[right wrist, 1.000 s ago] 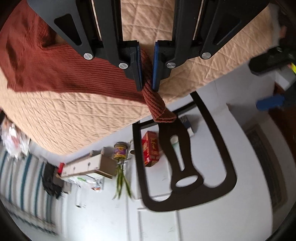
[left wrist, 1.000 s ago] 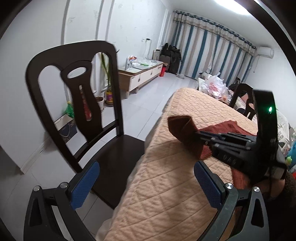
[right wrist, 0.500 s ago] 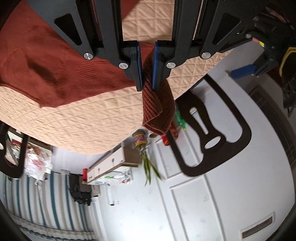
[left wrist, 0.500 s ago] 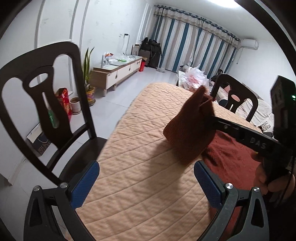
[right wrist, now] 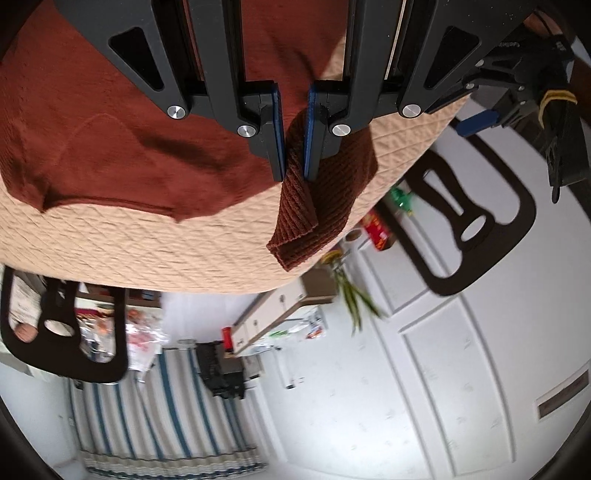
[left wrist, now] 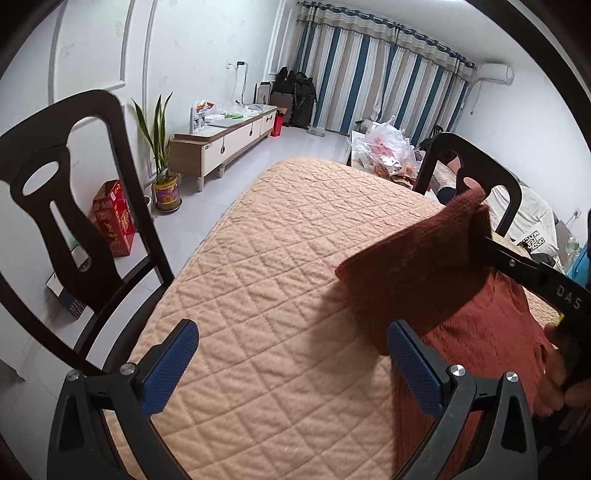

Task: Fold small clothes
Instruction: 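Lift the held cuff with the right gripper and carry it across the body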

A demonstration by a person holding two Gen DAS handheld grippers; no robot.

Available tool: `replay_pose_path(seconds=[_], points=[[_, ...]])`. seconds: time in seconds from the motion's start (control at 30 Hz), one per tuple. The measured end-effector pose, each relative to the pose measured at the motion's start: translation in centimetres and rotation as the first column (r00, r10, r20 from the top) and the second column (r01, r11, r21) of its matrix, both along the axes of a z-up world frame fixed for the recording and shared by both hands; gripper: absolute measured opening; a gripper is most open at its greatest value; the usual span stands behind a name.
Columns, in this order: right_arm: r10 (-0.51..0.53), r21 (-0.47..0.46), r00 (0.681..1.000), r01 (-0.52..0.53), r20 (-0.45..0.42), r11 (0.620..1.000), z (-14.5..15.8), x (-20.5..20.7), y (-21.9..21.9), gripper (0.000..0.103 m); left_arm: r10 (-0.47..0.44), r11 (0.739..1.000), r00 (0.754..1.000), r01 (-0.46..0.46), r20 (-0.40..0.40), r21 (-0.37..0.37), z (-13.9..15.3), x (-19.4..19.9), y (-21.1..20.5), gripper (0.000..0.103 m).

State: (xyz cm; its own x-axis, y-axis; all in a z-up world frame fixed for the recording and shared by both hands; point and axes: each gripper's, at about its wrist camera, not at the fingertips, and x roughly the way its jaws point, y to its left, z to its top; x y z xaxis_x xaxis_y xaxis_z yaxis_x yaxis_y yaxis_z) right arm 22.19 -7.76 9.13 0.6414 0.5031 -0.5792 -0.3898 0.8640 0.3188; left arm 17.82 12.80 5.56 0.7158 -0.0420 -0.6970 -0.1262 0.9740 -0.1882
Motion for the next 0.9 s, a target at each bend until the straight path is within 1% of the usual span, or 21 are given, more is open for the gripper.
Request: replay_pose_path(seconds=[0.2,0.37,0.53,0.7,0.8,0.9], points=[[-0.08,0.035,0.997,0.08,-0.001,0.996,0.0,0.8,-3.5,0.01,-0.008,1.0,1.0,0.008,-0.01,-0.008,-0.2,1.8,-1.2,0.103],[-0.136,0.051,0.991,0.137,-0.012,0.989,-0.1,1.1,-5.3,0.01,-0.001,1.0,1.0,0.001,-0.008,-0.003,0.0,3.2,-1.9,0.103],[-0.172,0.029,0.985,0.173,-0.023,0.984,-1.0,0.9,-6.3,0.01,-0.017,1.0,1.0,0.018,-0.011,0.024,0.0,4.7,-3.2,0.103],[-0.231,0.029,0.973,0.231,-0.025,0.972,-1.7,0.4,-8.2,0.01,-0.038,0.998,0.999,0.039,-0.01,0.053,-0.3,5.7,-4.9,0.103],[-0.253,0.044,0.966,0.255,-0.048,0.966,-2.1,0.2,-9.2,0.01,-0.056,0.994,0.998,0.058,-0.02,0.089,-0.6,6.3,-5.9,0.103],[-0.262,0.021,0.964,0.263,-0.055,0.965,-2.6,-0.2,-9.4,0.01,-0.076,0.99,0.996,0.082,-0.049,0.119,-1.2,7.1,-6.9,0.103]])
